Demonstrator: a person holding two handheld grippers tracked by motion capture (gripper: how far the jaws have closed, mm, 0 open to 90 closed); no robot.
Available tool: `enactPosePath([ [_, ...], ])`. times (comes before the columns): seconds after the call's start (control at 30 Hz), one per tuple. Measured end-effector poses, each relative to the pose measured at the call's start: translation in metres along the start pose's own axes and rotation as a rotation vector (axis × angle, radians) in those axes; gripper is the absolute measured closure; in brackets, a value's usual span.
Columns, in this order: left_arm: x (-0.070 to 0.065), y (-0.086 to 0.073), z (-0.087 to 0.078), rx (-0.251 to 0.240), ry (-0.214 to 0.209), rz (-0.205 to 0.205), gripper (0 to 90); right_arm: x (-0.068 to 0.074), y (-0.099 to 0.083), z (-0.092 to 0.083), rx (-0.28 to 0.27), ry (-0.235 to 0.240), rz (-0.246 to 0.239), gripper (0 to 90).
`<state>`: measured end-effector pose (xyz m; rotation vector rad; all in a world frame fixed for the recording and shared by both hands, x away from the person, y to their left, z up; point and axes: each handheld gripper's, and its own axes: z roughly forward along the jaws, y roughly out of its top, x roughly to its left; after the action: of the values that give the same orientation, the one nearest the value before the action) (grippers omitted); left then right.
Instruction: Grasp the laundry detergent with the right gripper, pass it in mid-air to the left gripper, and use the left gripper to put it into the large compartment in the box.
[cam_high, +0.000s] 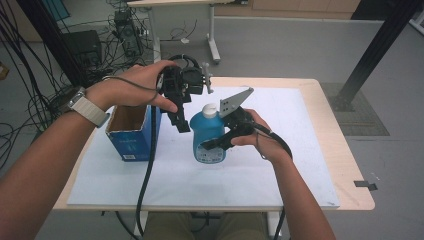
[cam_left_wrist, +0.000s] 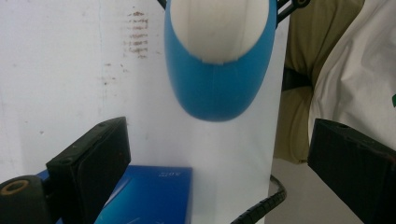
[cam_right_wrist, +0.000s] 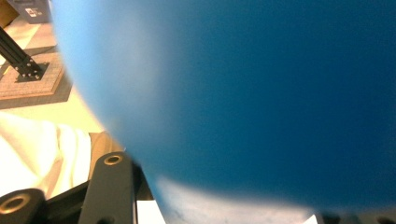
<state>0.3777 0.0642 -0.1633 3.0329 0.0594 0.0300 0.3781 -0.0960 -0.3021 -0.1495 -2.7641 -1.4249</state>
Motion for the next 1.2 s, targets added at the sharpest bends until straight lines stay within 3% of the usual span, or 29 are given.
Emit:
enactPosePath([
  [0.7,0.003,0.010,-0.006,0.025,0.006,-0.008,6.0,-0.003,0.015,0.023,0.020,0.027,-0.011,44.2],
  [1.2,0.005,0.018,-0.004,0.037,0.009,-0.011,6.1,-0.001,0.018,0.025,0.020,0.029,-0.017,44.2],
])
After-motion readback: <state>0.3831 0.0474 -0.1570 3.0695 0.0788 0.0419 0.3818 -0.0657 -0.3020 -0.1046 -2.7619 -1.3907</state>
